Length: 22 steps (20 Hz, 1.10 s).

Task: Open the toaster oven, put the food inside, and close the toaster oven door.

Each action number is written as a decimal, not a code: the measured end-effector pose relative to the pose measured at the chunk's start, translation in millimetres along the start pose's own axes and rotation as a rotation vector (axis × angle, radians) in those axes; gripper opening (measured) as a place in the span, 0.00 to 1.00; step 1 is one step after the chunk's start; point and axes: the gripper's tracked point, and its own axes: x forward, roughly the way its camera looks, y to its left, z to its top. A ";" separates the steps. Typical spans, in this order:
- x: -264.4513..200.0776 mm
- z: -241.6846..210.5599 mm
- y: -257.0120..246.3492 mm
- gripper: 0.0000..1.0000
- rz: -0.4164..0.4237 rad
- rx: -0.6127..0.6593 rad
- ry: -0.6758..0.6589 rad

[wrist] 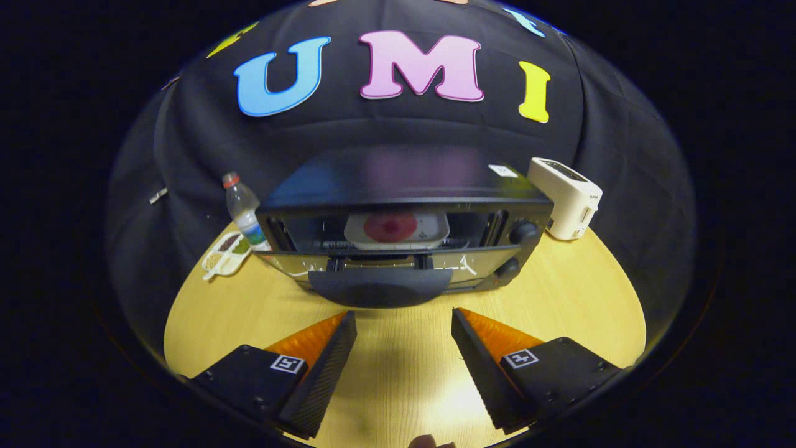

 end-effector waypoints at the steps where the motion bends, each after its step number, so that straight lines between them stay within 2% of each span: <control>1: -9.9 11.5 -0.9 1.00 0.004 0.005 -0.030; 13: -193.3 142.0 -28.3 0.99 0.010 -0.085 -0.465; 16: -237.2 168.7 -36.7 0.98 0.006 -0.059 -0.539; 18: -262.7 182.7 -47.4 0.98 -0.015 -0.037 -0.581; 22: -307.3 209.8 -58.2 0.98 -0.059 -0.104 -0.693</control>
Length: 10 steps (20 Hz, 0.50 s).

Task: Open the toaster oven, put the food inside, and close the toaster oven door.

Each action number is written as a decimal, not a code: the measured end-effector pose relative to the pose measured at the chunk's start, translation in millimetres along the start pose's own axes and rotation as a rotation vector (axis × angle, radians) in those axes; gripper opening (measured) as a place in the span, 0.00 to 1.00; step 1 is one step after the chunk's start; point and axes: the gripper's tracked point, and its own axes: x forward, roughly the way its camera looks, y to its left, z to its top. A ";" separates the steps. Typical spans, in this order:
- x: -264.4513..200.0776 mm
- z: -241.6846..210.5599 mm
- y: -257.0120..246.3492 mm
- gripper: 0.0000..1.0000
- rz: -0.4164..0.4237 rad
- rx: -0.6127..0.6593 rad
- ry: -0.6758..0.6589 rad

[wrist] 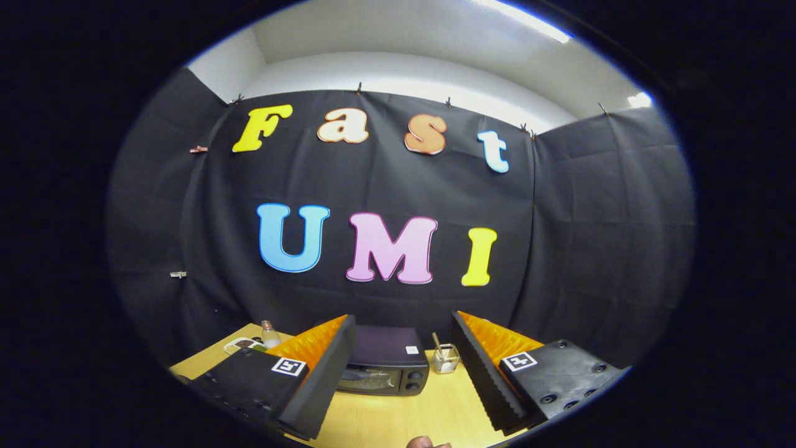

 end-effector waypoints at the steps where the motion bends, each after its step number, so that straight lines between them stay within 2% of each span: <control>1: -3.7 2.9 1.4 0.98 0.002 0.001 0.002; 5: -6.9 9.8 1.9 0.98 0.009 0.090 0.022; 10: -5.9 9.6 2.6 0.98 0.027 0.099 0.027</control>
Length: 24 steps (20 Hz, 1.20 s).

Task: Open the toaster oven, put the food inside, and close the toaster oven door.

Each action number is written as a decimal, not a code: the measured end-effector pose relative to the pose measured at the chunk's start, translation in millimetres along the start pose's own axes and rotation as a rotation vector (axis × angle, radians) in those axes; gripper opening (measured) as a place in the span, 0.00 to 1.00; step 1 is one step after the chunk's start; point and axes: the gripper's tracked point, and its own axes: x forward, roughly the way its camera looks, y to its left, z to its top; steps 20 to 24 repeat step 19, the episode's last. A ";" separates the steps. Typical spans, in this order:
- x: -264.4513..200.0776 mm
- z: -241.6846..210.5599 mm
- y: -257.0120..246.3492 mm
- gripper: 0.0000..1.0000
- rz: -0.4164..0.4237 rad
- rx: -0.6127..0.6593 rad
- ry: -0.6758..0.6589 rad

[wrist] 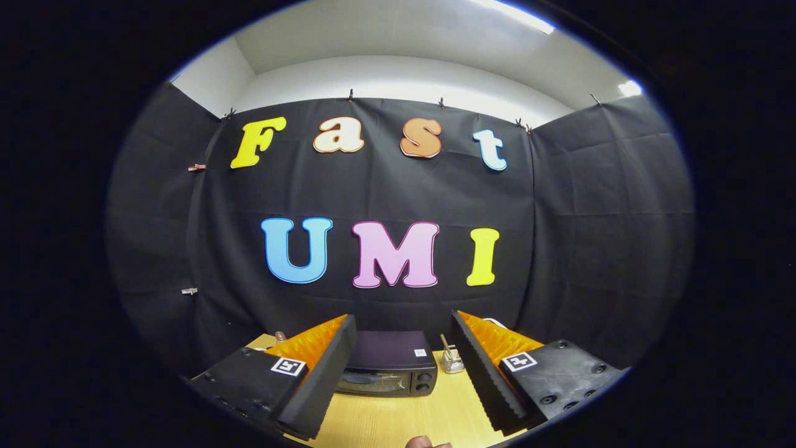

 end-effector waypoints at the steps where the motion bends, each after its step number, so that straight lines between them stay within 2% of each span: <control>1: 0.3 1.6 -1.1 0.98 -0.002 -0.008 -0.002; 10: -2.0 4.1 9.0 0.98 0.033 -0.017 0.004; 15: 2.4 2.3 -0.1 0.98 0.017 0.003 0.010; 19: 9.6 -0.3 -13.3 0.98 -0.031 -0.013 0.005; 24: 9.6 -0.3 -13.3 0.98 -0.031 -0.013 0.005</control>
